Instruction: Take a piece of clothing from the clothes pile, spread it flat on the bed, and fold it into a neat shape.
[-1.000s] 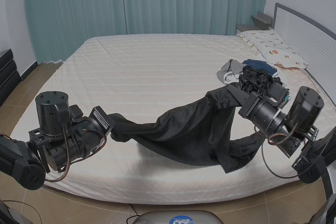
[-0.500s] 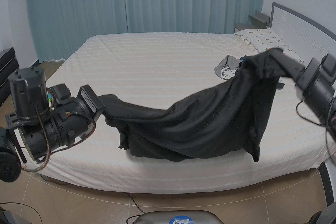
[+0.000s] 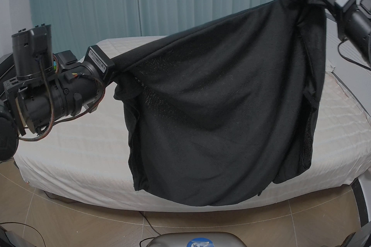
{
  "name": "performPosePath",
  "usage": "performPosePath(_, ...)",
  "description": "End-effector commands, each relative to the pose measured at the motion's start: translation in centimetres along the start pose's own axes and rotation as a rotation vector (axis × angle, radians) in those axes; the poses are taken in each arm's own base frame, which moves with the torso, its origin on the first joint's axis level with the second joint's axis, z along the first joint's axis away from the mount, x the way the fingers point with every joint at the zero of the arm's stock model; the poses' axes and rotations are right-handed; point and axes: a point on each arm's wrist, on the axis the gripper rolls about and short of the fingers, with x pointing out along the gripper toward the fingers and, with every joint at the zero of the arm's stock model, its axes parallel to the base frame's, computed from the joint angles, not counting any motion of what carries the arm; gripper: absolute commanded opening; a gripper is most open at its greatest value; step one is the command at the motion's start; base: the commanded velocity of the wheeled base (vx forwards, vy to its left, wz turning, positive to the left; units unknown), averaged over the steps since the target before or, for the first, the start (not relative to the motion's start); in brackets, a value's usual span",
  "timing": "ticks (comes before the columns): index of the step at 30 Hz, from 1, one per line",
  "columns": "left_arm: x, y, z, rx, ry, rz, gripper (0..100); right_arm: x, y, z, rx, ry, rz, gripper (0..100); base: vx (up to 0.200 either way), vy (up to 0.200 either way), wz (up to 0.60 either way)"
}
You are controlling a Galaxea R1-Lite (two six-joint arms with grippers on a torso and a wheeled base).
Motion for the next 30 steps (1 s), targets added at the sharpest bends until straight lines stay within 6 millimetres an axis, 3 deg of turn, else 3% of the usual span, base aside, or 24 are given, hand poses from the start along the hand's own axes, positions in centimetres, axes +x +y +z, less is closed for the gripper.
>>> performPosePath(1, 6.9, 3.2, 0.8, -0.056, -0.006, 0.122, 0, 7.8, -6.3, -6.8, -0.033, 0.049, -0.112, 0, 0.2, 0.0, 0.0)
performPosePath(9, 12.7, 6.9, -0.7, -0.064, 0.05, 0.2, 0, 10.3, -10.7, -11.8, -0.056, 0.101, -0.172, 0, 0.2, 0.0, 0.0)
performPosePath(10, 12.7, 6.9, -0.7, -0.064, 0.05, 0.2, 0, 10.3, -10.7, -11.8, -0.056, 0.101, -0.172, 0, 0.2, 0.0, 0.0)
performPosePath(11, 14.3, 8.3, -1.1, -0.067, 0.057, 0.231, 0, 10.8, -12.1, -13.0, -0.064, 0.101, -0.186, 0, 0.2, 0.0, 0.0)
performPosePath(14, 15.9, 9.8, -1.6, -0.071, 0.067, 0.257, 0, 11.0, -13.2, -14.3, -0.068, 0.104, -0.193, 0, 0.2, 0.0, 0.0)
performPosePath(16, 17.8, 11.8, -2.4, -0.072, 0.079, 0.292, 0, 11.1, -14.9, -16.4, -0.087, 0.131, -0.214, 0, 0.2, 0.0, 0.0)
performPosePath(23, 21.8, 15.5, -3.7, -0.074, 0.076, 0.338, 0, 11.6, -18.6, -20.7, -0.155, 0.135, -0.253, 0, 0.0, 0.0, 0.0)
performPosePath(30, 24.1, 17.2, -4.1, -0.076, 0.06, 0.333, 0, 12.4, -21.2, -23.5, -0.174, 0.126, -0.314, 0, 0.0, 0.0, 0.0)
